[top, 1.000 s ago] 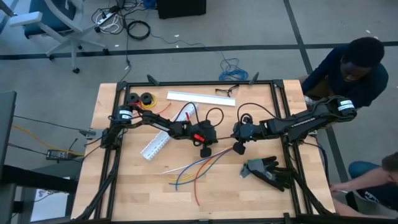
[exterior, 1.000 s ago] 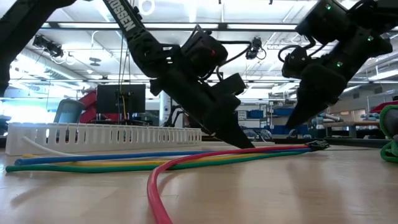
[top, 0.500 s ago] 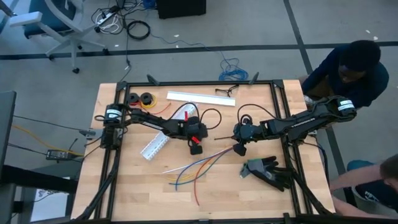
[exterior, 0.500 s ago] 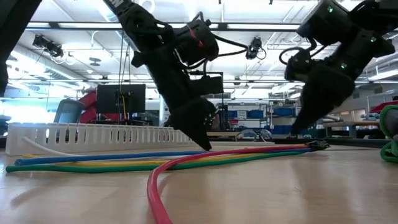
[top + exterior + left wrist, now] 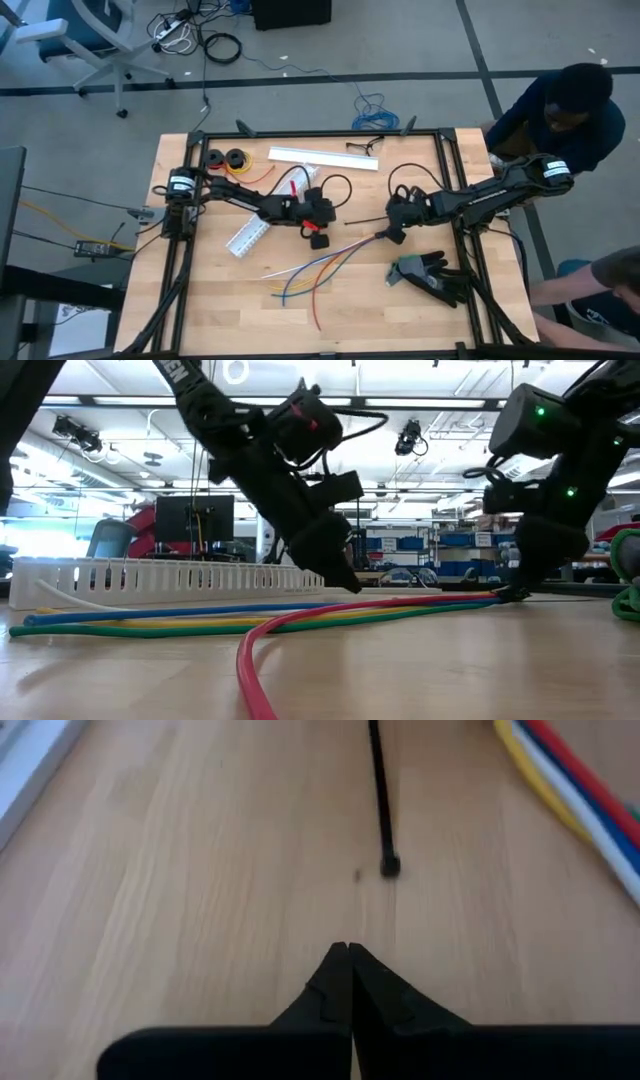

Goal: Ziptie cables
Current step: Wrap the black zip tie on the cables

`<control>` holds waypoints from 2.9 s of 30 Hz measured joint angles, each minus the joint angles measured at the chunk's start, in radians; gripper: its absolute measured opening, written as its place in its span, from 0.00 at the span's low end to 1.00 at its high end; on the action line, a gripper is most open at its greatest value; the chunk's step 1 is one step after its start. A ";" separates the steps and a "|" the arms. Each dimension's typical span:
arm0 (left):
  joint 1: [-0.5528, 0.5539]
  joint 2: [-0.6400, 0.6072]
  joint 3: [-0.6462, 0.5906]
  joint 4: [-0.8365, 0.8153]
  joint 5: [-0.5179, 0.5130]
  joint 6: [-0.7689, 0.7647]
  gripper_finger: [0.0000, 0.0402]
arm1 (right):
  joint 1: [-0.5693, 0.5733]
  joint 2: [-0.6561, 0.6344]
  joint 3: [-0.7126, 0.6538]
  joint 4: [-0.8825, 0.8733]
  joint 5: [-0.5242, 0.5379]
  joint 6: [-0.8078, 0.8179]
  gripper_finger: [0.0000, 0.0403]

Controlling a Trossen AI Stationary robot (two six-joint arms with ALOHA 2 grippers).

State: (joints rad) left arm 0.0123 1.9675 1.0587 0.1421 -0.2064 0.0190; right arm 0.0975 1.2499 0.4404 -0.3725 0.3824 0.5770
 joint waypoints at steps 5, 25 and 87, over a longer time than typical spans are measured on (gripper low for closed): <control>0.016 0.005 -0.033 0.041 0.006 -0.029 0.00 | -0.023 0.004 -0.051 0.140 -0.065 -0.013 0.00; 0.021 -0.104 -0.047 -0.075 -0.039 -0.071 0.00 | -0.099 0.390 0.049 0.883 -0.348 -0.308 0.00; -0.146 -0.908 -0.852 0.234 -0.133 -0.286 0.01 | -0.087 0.896 0.742 0.665 -0.464 -0.578 0.03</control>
State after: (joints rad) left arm -0.1333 1.0595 0.2070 0.3758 -0.3397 -0.2666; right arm 0.0101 2.1456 1.1820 0.2924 -0.0820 -0.0006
